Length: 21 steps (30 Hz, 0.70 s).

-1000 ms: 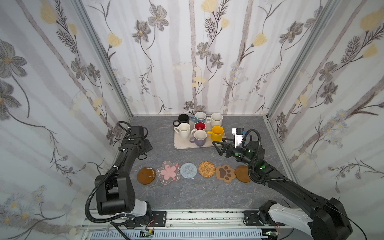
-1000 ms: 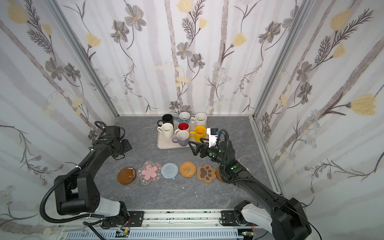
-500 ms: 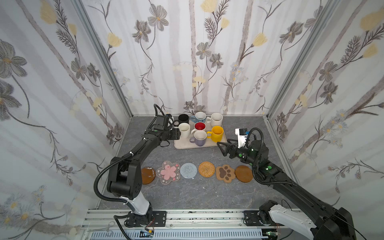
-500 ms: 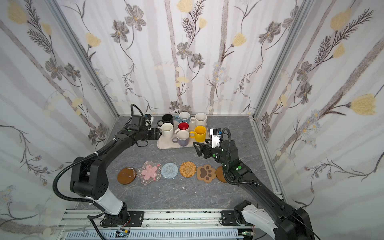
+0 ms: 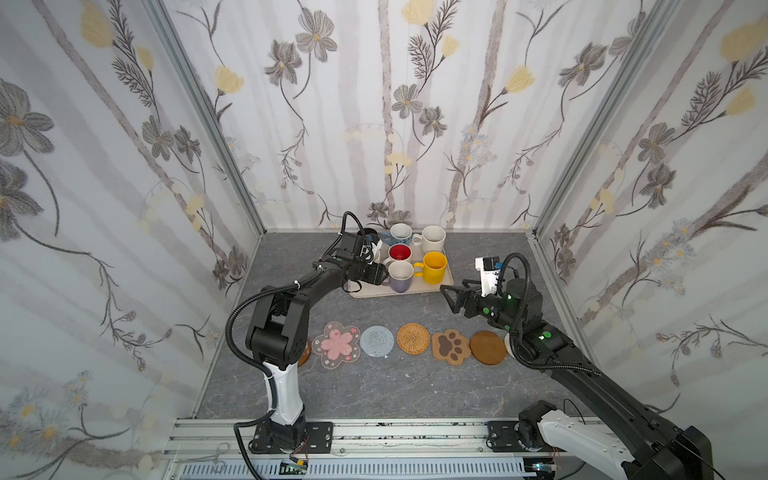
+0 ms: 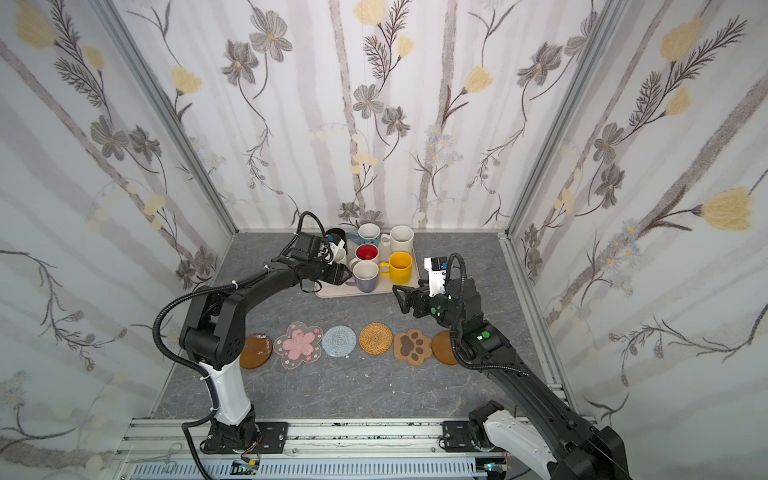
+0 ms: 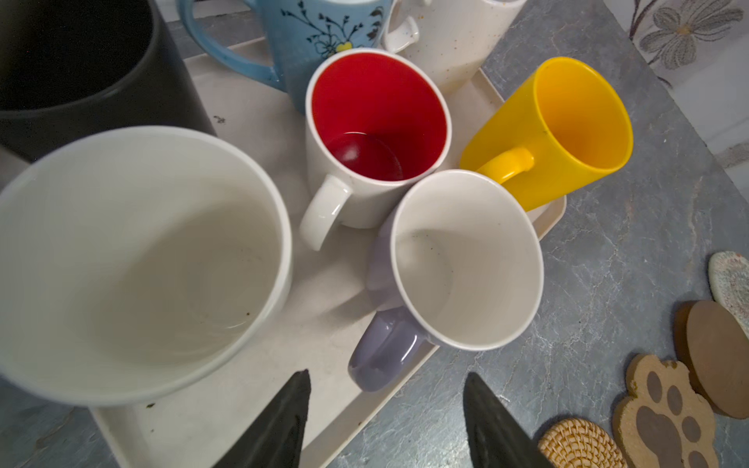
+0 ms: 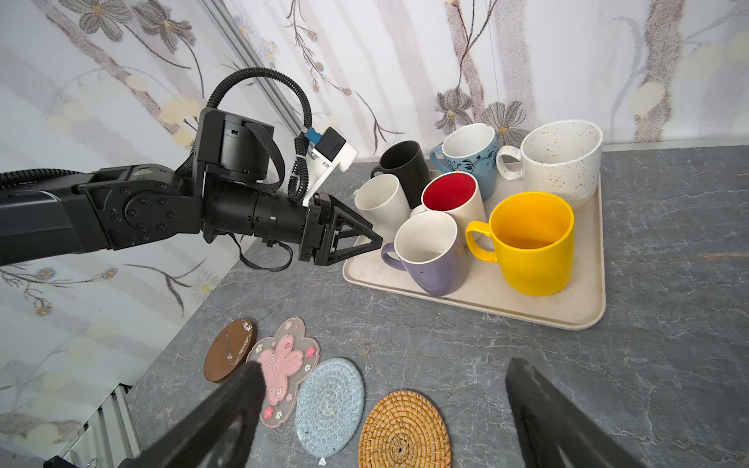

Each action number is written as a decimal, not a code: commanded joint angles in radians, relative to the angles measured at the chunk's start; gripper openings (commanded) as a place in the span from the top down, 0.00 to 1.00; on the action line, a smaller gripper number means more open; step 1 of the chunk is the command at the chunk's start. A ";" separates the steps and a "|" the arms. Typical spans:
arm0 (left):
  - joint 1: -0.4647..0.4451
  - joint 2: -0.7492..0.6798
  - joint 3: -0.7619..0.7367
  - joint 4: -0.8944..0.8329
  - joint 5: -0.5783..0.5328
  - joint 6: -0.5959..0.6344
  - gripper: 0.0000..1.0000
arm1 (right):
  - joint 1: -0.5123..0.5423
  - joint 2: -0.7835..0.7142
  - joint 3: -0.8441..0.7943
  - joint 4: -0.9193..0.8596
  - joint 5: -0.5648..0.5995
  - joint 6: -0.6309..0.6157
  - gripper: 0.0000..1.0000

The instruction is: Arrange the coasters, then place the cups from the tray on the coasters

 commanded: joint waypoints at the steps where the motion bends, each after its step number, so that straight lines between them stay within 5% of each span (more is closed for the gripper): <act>1: -0.008 0.006 -0.009 0.055 0.011 0.046 0.38 | -0.010 0.011 -0.006 0.016 -0.027 -0.014 0.07; 21: -0.038 0.080 0.005 0.060 -0.018 0.086 0.60 | -0.073 0.009 -0.032 0.061 -0.088 -0.008 0.06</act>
